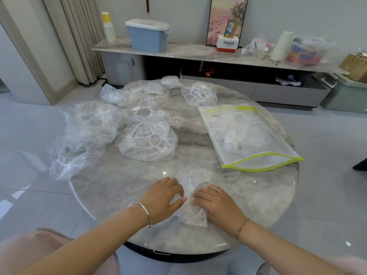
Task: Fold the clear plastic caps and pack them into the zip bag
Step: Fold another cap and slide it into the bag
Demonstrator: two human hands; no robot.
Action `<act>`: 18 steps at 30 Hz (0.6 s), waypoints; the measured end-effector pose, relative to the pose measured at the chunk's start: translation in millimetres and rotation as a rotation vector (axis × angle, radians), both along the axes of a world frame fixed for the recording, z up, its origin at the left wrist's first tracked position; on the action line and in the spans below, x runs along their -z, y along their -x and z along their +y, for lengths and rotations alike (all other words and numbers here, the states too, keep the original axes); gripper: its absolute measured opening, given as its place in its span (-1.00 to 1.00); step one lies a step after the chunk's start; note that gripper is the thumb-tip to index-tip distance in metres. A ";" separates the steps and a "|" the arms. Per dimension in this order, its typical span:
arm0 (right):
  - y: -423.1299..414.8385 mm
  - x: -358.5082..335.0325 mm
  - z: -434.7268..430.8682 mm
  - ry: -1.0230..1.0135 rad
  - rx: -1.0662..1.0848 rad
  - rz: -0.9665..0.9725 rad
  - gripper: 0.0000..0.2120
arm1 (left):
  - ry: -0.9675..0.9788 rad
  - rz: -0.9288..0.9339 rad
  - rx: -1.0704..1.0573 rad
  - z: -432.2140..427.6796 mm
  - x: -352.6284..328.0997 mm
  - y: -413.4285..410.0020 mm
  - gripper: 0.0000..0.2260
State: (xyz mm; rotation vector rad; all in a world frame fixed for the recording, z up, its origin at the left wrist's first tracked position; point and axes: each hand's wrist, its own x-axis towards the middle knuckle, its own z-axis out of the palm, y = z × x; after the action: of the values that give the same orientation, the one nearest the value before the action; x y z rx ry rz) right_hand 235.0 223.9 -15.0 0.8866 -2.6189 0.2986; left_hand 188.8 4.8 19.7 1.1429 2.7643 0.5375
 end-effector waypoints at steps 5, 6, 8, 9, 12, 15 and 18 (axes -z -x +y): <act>-3.3 -12.6 3.3 0.251 0.117 -0.396 -0.59 | -0.094 -0.032 0.090 -0.4 1.3 6.7 -0.43; -3.0 -15.0 3.8 0.302 0.153 -0.459 -0.57 | -0.080 -0.049 0.085 -1.0 2.1 7.7 -0.38; -2.5 -18.8 4.4 0.413 0.216 -0.575 -0.60 | -0.063 -0.063 0.051 -2.2 4.0 8.3 -0.28; -1.8 -18.5 4.4 0.475 0.237 -0.622 -0.66 | -0.060 -0.055 0.030 -2.7 4.7 8.2 -0.24; 3.0 -17.2 0.2 0.681 0.319 -0.690 -0.89 | -0.034 -0.026 0.005 -3.8 4.3 9.4 -0.18; 10.8 -16.7 -0.6 0.824 0.441 -0.669 -0.58 | -0.009 -0.033 -0.017 -3.0 4.9 11.5 -0.19; 16.6 -18.8 1.0 0.877 0.511 -0.686 -0.66 | -0.045 -0.061 -0.098 0.1 11.0 13.8 -0.35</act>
State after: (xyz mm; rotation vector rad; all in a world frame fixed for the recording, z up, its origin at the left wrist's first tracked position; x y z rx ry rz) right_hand 218.4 224.9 3.8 -0.2297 -2.6573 1.6491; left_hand 174.9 4.8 8.7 0.9869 2.7804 0.6367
